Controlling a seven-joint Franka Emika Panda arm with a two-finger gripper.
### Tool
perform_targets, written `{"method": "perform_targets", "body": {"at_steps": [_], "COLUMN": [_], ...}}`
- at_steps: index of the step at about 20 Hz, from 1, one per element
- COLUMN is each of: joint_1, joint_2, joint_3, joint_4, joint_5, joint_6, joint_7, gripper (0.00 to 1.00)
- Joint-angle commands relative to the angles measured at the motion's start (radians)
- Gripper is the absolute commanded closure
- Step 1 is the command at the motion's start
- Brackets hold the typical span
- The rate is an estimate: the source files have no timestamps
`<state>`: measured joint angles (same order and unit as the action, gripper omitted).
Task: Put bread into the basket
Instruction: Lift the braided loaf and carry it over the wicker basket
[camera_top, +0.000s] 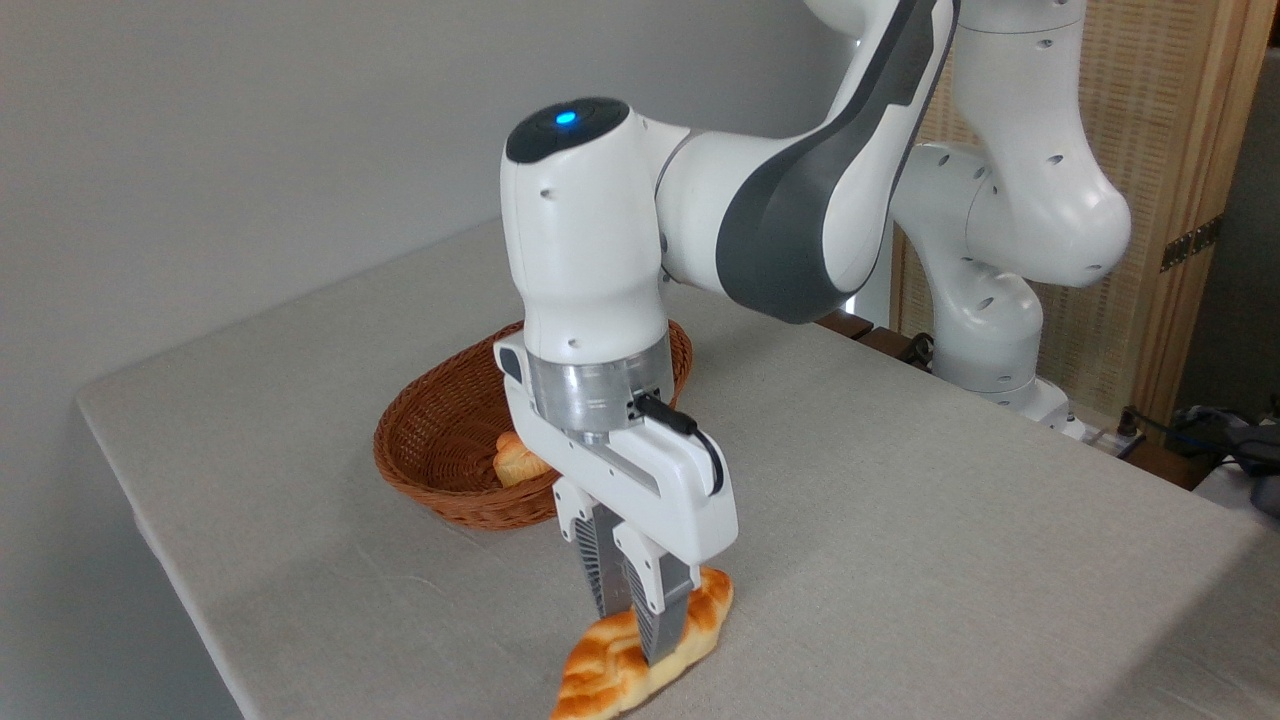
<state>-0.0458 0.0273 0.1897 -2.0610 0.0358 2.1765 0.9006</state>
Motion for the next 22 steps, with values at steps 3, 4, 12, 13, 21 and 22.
{"method": "perform_targets", "body": {"at_steps": [3, 4, 12, 13, 21, 22], "joint_1": [-0.009, -0.009, -0.017, -0.017, -0.017, -0.017], "joint_2": [-0.035, -0.036, -0.055, -0.056, -0.067, -0.067], "joint_3": [0.014, 0.008, -0.064, -0.087, -0.308, -0.325], "joint_4": [0.044, 0.056, 0.203, 0.206, 0.206, 0.206], "joint_5": [-0.089, -0.106, -0.278, -0.287, -0.287, -0.286], "joint_6": [-0.012, -0.024, -0.199, -0.210, -0.285, -0.312], "joint_7": [0.017, 0.015, -0.006, -0.018, -0.143, -0.143], "gripper": [0.59, 0.58, 0.56, 0.56, 0.55, 0.55]}}
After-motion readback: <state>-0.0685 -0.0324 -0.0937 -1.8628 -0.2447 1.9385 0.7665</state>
